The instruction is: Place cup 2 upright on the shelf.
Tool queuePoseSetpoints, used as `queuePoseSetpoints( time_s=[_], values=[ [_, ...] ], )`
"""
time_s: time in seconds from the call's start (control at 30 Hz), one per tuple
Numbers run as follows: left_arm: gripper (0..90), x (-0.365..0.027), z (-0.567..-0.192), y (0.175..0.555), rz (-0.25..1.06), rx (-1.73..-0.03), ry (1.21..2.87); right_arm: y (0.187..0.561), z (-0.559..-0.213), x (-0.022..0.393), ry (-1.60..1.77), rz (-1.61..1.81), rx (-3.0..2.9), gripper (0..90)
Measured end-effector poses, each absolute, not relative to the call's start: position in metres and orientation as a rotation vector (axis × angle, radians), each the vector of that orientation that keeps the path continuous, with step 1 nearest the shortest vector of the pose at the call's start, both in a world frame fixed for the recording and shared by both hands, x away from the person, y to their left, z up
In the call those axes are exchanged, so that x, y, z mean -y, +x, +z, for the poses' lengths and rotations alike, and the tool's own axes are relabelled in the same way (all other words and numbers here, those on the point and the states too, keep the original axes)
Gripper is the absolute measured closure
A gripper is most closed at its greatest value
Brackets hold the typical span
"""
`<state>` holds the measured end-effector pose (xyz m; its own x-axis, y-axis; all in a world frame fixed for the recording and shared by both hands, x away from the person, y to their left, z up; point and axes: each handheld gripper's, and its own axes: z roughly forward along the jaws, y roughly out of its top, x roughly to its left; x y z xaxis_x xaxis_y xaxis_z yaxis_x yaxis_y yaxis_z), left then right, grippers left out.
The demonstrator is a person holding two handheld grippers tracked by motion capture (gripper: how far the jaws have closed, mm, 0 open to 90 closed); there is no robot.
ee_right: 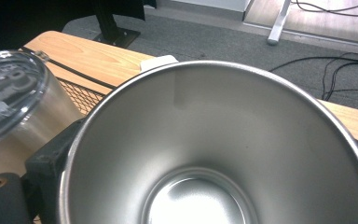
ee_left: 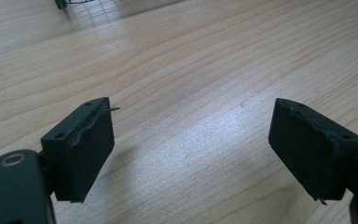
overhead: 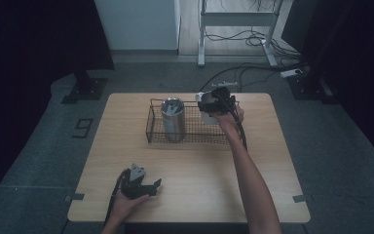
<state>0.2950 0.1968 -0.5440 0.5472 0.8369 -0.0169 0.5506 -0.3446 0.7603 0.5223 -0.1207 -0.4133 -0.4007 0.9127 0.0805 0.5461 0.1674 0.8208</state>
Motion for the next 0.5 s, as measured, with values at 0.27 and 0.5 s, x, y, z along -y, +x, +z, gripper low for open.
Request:
queuePoseSetpoints(
  time_s=[0.27, 0.5],
  values=[
    [14.4, -0.196, -0.544, 0.294, 0.497, -1.114, 2.049, 0.525, -0.427, 0.124, 1.396, 1.129, -2.028, 5.5],
    [14.4, -0.195, -0.544, 0.294, 0.502, -1.112, 2.051, 0.523, -0.430, 0.126, 1.393, 1.124, -2.038, 5.5]
  ],
)
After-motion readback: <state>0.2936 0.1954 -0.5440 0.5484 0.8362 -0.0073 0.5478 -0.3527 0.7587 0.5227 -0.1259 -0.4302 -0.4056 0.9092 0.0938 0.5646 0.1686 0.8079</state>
